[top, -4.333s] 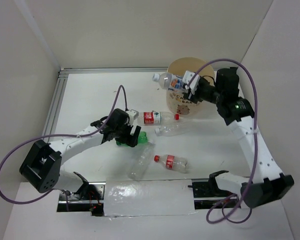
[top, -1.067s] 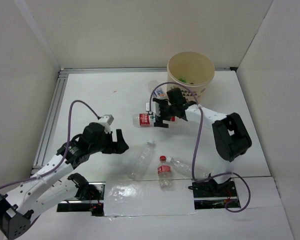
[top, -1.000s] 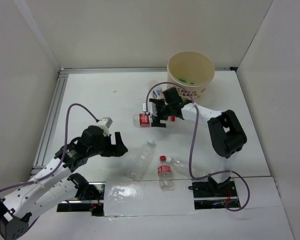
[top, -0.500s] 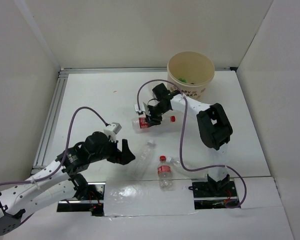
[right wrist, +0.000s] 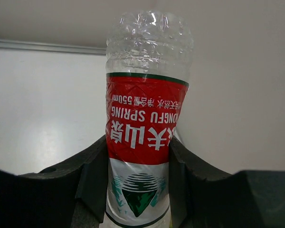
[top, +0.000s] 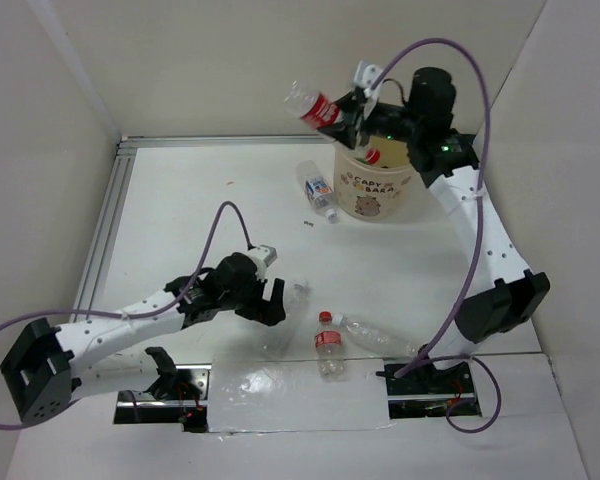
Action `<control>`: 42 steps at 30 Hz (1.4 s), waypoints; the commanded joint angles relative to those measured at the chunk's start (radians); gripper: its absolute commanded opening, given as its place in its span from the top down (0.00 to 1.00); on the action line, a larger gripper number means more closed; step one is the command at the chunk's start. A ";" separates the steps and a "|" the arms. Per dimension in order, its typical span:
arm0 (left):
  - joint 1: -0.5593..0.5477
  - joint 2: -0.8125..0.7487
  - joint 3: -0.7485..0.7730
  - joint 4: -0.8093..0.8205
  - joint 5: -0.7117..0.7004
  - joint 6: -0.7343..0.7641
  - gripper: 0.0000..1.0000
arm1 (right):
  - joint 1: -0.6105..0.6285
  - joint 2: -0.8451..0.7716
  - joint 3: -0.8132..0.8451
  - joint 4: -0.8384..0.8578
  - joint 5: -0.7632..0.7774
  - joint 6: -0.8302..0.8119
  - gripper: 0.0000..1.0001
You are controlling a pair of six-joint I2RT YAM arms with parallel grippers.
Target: Put the plastic bottles in the bin
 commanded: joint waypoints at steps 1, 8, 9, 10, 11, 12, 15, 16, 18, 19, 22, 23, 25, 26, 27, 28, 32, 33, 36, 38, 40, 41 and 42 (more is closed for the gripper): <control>-0.036 0.103 0.084 0.075 -0.076 0.061 0.01 | -0.095 0.018 -0.040 0.148 0.079 0.101 0.65; -0.114 0.365 0.167 0.119 -0.124 0.096 0.01 | -0.222 0.226 0.082 0.068 0.016 -0.037 0.35; -0.128 0.389 0.167 0.119 -0.142 0.096 0.01 | -0.222 0.260 0.114 0.003 0.016 -0.049 0.24; -0.128 0.407 0.167 0.119 -0.168 0.096 0.01 | -0.231 0.317 0.174 -0.024 0.016 -0.061 0.05; -0.139 0.439 0.167 0.119 -0.185 0.083 0.01 | -0.245 0.333 0.188 -0.035 0.016 -0.045 0.00; -0.139 0.450 0.167 0.119 -0.200 0.083 0.01 | -0.256 0.333 0.188 -0.035 -0.013 -0.022 0.00; -0.139 0.482 0.167 0.139 -0.210 0.070 0.10 | -0.302 0.284 0.110 0.071 -0.042 0.110 0.00; -0.139 0.482 0.158 0.153 -0.196 0.079 0.17 | -0.313 0.246 0.092 0.085 -0.069 0.130 0.00; -0.139 0.496 0.172 0.171 -0.178 0.090 0.51 | -0.334 0.199 0.040 0.076 -0.100 0.130 0.00; -0.139 0.496 0.181 0.171 -0.178 0.090 0.65 | -0.354 0.172 0.012 0.062 -0.128 0.130 0.00; -0.139 0.484 0.238 0.146 -0.167 0.102 1.00 | -0.412 -0.004 -0.121 0.062 -0.189 0.130 0.00; -0.139 0.463 0.261 0.135 -0.167 0.131 1.00 | -0.431 -0.038 -0.152 0.051 -0.201 0.114 0.00; -0.139 0.438 0.348 0.115 -0.156 0.164 1.00 | -0.481 -0.097 -0.215 -0.010 -0.231 0.057 0.12; -0.139 0.429 0.385 0.101 -0.156 0.200 1.00 | -0.503 -0.142 -0.241 -0.112 -0.275 -0.031 0.22; -0.125 0.420 0.425 0.101 -0.139 0.219 1.00 | -0.523 -0.163 -0.253 -0.178 -0.296 -0.087 0.40; -0.125 0.420 0.516 0.101 -0.139 0.237 1.00 | -0.564 -0.183 -0.272 -0.244 -0.312 -0.139 0.74; -0.046 0.482 0.770 0.136 -0.099 0.322 1.00 | -0.609 -0.265 -0.427 -0.577 -0.248 -0.446 0.40; -0.032 0.504 0.825 0.183 -0.075 0.337 1.00 | -0.609 -0.288 -0.462 -0.614 -0.225 -0.537 0.18; 0.014 0.628 1.043 0.265 -0.053 0.359 1.00 | -0.609 -0.319 -0.579 -0.679 -0.153 -0.584 0.01; 0.042 0.742 1.204 0.337 -0.064 0.359 1.00 | -0.609 -0.335 -0.631 -0.679 -0.122 -0.584 0.01; 0.057 0.829 1.305 0.397 -0.096 0.334 1.00 | -0.618 -0.335 -0.640 -0.732 -0.100 -0.601 0.01; 0.068 0.873 1.404 0.412 -0.096 0.320 0.99 | -0.618 -0.335 -0.640 -0.752 -0.100 -0.613 0.02; 0.077 0.916 1.449 0.429 -0.108 0.305 0.97 | -0.618 -0.335 -0.640 -0.807 -0.100 -0.636 0.07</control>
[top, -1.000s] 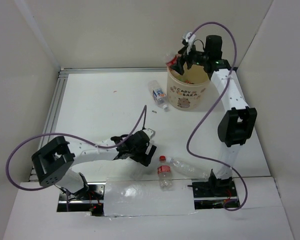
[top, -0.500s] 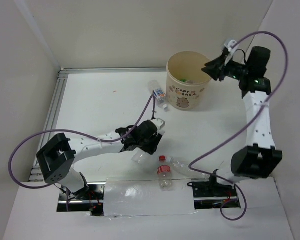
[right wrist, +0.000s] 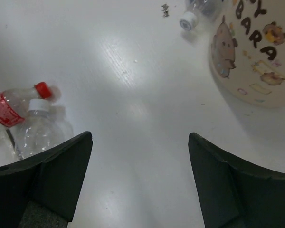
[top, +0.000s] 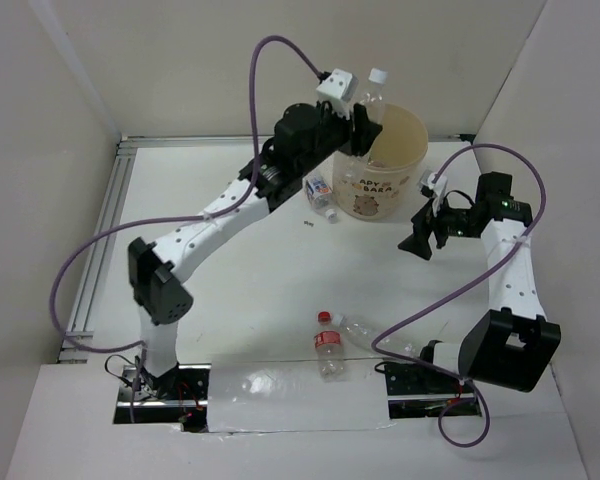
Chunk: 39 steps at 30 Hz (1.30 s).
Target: Put the plastic bottles in the bin
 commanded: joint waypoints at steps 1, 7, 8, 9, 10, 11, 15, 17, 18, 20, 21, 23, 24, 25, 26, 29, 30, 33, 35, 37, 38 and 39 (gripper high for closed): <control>0.032 0.207 0.153 0.128 -0.035 -0.020 0.96 | -0.005 -0.027 0.020 -0.180 0.019 -0.159 0.13; 0.051 0.372 0.248 0.390 -0.174 -0.155 0.88 | 0.016 -0.047 -0.038 -0.275 0.043 -0.225 0.70; 0.061 0.395 0.283 0.391 -0.175 -0.174 0.88 | 0.016 -0.062 -0.066 -0.276 0.043 -0.225 0.70; 0.062 0.445 0.361 0.391 -0.175 -0.188 0.88 | 0.027 -0.072 -0.080 -0.276 0.052 -0.225 0.69; 0.071 0.468 0.395 0.391 -0.175 -0.200 0.85 | 0.027 -0.091 -0.097 -0.285 0.052 -0.225 0.67; 0.071 0.490 0.426 0.391 -0.175 -0.232 0.85 | 0.027 -0.104 -0.112 -0.285 0.052 -0.225 0.67; 0.111 0.519 0.449 0.365 -0.071 -0.387 0.87 | 0.036 -0.153 -0.173 -0.253 0.062 -0.213 0.66; 0.135 0.460 0.385 0.365 -0.021 -0.445 0.92 | 0.046 -0.162 -0.183 -0.228 0.062 -0.204 0.65; 0.135 0.428 0.330 0.453 -0.005 -0.486 0.94 | 0.046 -0.162 -0.192 -0.228 0.062 -0.204 0.65; 0.135 0.365 0.174 0.554 -0.029 -0.525 0.99 | 0.046 -0.162 -0.204 -0.219 0.062 -0.195 0.65; 0.135 0.352 0.173 0.579 -0.029 -0.568 0.99 | 0.046 -0.162 -0.204 -0.219 0.062 -0.195 0.64; 0.146 0.398 0.261 0.590 -0.014 -0.617 1.00 | 0.055 -0.153 -0.204 -0.210 0.053 -0.195 0.62; 0.146 0.421 0.291 0.608 -0.003 -0.648 1.00 | 0.055 -0.153 -0.213 -0.191 0.052 -0.181 0.59; 0.157 0.473 0.316 0.636 0.012 -0.709 1.00 | 0.055 -0.144 -0.213 -0.174 0.052 -0.181 0.51; 0.157 0.499 0.386 0.662 0.026 -0.721 1.00 | 0.055 -0.144 -0.213 -0.153 0.052 -0.166 0.43; 0.157 0.539 0.478 0.613 0.055 -0.680 1.00 | 0.055 -0.179 -0.230 0.072 0.082 -0.009 0.38; 0.157 0.521 0.453 0.624 0.055 -0.668 1.00 | 0.046 -0.200 -0.245 0.249 0.092 0.038 0.38; 0.186 0.426 0.307 0.640 0.078 -0.657 1.00 | 0.046 -0.297 -0.327 0.550 0.132 0.146 0.26; 0.223 0.354 0.156 0.661 0.130 -0.628 1.00 | 0.061 -0.274 -0.339 0.859 0.221 0.221 0.20; 0.242 0.211 0.040 0.638 0.154 -0.564 1.00 | 0.075 -0.143 -0.267 1.000 0.264 0.233 0.18; 0.256 0.164 -0.068 0.594 0.166 -0.488 1.00 | 0.075 -0.089 -0.176 1.020 0.276 0.233 0.14; 0.256 0.116 -0.122 0.572 0.175 -0.449 1.00 | 0.075 -0.037 -0.126 1.037 0.276 0.244 0.14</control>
